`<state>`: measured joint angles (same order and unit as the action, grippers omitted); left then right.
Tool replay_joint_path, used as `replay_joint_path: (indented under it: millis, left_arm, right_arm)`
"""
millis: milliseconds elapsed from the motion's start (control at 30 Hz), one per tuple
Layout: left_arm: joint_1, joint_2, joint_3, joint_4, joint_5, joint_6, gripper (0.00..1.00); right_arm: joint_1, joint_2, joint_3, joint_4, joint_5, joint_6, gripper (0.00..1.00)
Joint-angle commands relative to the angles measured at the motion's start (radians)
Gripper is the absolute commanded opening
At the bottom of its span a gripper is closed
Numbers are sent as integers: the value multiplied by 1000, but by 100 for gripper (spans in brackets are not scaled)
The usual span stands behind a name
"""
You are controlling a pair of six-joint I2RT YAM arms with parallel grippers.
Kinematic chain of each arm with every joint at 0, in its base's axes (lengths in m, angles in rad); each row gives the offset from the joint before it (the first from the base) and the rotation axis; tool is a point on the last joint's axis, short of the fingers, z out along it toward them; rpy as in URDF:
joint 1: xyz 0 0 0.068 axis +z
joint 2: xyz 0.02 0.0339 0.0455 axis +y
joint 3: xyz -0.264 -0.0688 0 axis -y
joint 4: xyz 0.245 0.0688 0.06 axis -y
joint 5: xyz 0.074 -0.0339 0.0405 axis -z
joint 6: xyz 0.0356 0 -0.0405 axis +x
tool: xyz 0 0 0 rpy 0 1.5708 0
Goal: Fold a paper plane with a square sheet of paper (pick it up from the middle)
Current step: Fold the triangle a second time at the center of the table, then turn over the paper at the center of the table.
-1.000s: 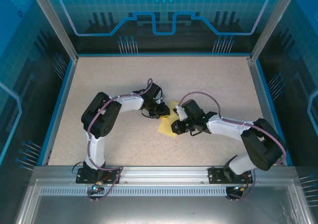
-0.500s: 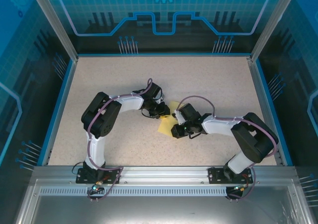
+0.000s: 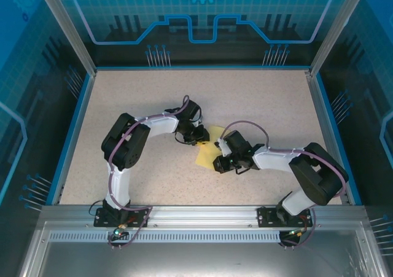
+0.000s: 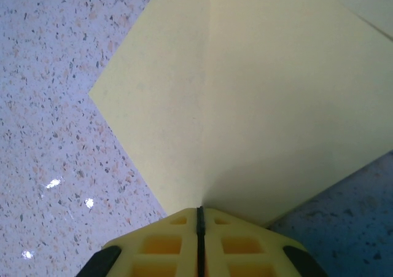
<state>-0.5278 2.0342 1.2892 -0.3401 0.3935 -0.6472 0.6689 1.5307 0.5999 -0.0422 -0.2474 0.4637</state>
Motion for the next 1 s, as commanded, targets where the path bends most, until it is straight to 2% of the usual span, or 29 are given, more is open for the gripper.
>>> replay_joint_path:
  millis: [0, 233, 367, 567, 733, 967]
  left_arm:
    - [16, 3, 37, -51, -48, 25, 25]
    - [15, -70, 41, -78, -52, 31, 29]
    - [8, -154, -11, -88, -77, 22, 37]
    - [-54, -223, -131, 6, -65, -35, 44]
    - [-79, -236, -232, 143, -54, -107, 45]
    - [-101, -203, -272, 210, -55, -138, 45]
  right_arm:
    - [9, 4, -43, -80, -26, 10, 9]
    - [9, 28, -46, -51, -25, 16, 9]
    - [9, 20, -49, -46, -26, 18, 8]
    - [10, 13, -62, -35, -28, 20, 8]
    - [8, 6, -69, -33, -32, 15, 8]
    - [1, -4, -76, -36, -32, 15, 8]
